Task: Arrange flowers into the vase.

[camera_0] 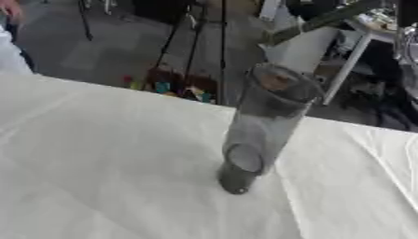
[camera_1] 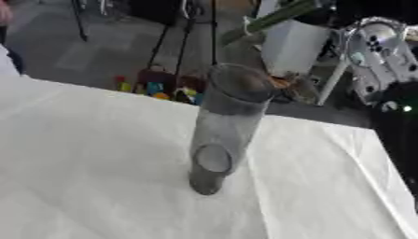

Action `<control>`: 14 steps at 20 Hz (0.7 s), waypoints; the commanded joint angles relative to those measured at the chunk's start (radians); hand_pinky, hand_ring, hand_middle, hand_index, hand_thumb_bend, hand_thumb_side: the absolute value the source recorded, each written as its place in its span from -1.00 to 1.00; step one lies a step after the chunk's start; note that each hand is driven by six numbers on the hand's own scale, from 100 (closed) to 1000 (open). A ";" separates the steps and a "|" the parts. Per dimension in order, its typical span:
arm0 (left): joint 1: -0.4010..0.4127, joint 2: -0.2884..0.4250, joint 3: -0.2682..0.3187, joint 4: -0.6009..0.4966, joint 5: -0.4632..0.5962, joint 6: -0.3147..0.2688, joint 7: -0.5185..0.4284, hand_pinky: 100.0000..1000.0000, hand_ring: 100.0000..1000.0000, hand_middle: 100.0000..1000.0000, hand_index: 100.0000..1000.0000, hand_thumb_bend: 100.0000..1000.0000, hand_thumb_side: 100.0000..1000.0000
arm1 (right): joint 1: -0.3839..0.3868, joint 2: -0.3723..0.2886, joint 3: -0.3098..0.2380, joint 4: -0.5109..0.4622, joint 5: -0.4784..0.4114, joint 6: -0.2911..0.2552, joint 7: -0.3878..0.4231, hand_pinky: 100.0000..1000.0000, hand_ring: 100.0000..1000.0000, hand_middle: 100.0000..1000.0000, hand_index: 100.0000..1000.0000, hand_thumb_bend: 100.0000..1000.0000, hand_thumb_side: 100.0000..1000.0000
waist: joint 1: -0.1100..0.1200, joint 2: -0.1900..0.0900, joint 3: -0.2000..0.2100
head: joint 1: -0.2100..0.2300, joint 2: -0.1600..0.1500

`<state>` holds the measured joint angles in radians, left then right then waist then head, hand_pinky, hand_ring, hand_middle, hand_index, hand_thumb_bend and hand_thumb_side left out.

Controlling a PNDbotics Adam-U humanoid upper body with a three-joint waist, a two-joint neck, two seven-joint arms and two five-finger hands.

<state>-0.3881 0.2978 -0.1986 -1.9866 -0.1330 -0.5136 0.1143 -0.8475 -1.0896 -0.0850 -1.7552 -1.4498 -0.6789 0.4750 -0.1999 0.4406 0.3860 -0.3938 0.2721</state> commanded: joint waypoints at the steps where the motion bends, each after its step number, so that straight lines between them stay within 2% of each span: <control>1: -0.004 0.011 0.003 -0.013 -0.003 0.003 0.002 0.28 1.00 0.88 0.92 -1.00 1.00 | -0.001 -0.053 -0.002 0.008 0.047 -0.089 0.069 -1.00 -1.00 -1.00 -0.91 -1.00 -0.67 | 0.007 -0.026 -0.004 | 0.002 -0.001; 6: -0.002 0.008 0.002 -0.013 -0.002 0.004 0.000 0.28 1.00 0.88 0.92 -1.00 1.00 | -0.033 -0.036 -0.001 -0.003 0.005 -0.096 0.022 -1.00 -1.00 -1.00 -0.89 -1.00 -0.67 | 0.009 -0.030 -0.004 | -0.007 -0.004; 14: -0.002 0.008 0.005 -0.013 -0.002 0.004 0.000 0.28 1.00 0.88 0.92 -1.00 1.00 | 0.000 -0.058 0.011 -0.040 0.097 -0.215 0.047 -1.00 -1.00 -1.00 -0.87 -1.00 -0.67 | 0.009 -0.029 -0.007 | -0.008 -0.013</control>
<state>-0.3862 0.2978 -0.1985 -1.9866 -0.1332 -0.5097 0.1146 -0.8402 -1.1021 -0.0663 -1.7788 -1.3724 -0.7545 0.3995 -0.1999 0.4375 0.3802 -0.3983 0.2708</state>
